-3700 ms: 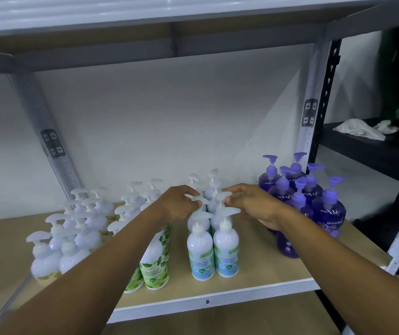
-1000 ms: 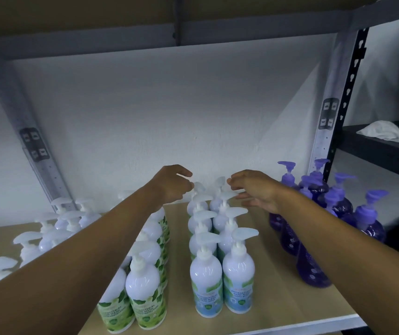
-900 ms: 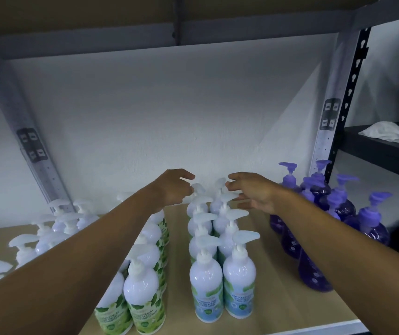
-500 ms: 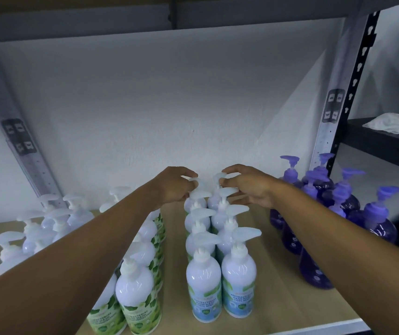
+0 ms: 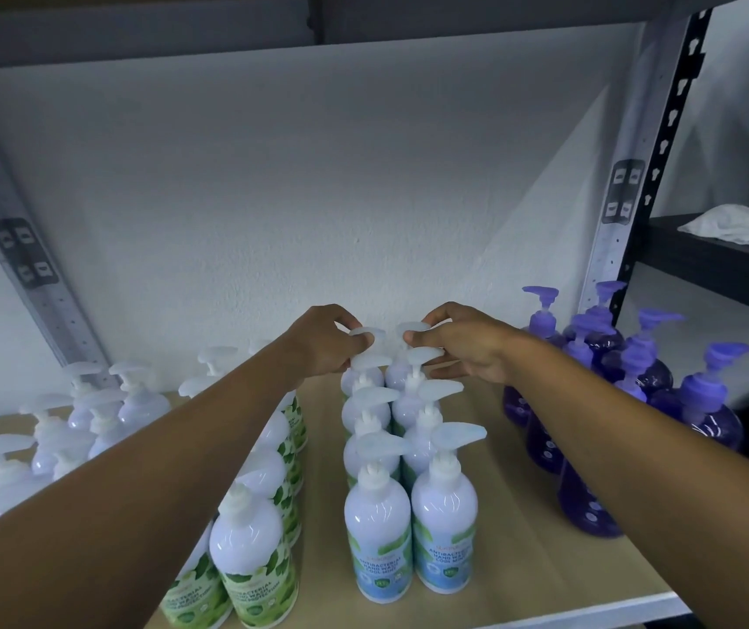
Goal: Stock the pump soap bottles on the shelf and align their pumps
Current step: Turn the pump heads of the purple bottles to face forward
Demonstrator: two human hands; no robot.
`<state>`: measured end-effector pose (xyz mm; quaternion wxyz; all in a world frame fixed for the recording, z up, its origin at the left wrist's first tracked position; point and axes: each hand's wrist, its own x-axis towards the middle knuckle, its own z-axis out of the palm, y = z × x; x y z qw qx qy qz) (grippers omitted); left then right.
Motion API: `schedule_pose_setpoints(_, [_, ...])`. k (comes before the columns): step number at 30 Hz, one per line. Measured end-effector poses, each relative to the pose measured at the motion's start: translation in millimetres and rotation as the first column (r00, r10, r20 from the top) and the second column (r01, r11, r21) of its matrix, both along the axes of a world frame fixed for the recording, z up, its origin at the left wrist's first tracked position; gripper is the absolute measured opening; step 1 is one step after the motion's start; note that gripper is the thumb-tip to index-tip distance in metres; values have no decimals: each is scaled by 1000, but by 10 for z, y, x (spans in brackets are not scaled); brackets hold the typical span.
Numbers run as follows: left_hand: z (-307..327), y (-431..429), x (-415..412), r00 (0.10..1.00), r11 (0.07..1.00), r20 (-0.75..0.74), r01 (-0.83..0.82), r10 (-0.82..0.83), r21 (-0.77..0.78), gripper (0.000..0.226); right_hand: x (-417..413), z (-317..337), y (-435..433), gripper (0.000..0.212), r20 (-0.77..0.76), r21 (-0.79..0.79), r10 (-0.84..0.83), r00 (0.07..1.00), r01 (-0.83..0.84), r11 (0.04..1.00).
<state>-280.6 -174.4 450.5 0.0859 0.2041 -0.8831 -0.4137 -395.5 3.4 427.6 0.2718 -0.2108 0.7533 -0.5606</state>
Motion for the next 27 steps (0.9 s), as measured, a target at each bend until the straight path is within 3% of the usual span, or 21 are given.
schedule_pose_setpoints(9, [-33, 11, 11, 1000, 999, -11, -20, 20, -49, 36, 61, 51, 35, 46, 35, -20, -8, 999, 9, 1000])
schedule_pose_setpoints(13, [125, 142, 174, 997, 992, -55, -60, 54, -114, 46, 250, 240, 198, 55, -78, -8, -57, 995, 56, 998])
schedule_pose_setpoints(19, [480, 578, 619, 971, 997, -240, -12, -8, -81, 41, 709, 680, 709, 44, -238, -16, -103, 966, 102, 995])
schedule_pose_setpoints(27, [689, 1505, 1008, 923, 988, -353, 139, -154, -67, 28, 1229, 1055, 1847, 24, -255, -102, -165, 953, 143, 984])
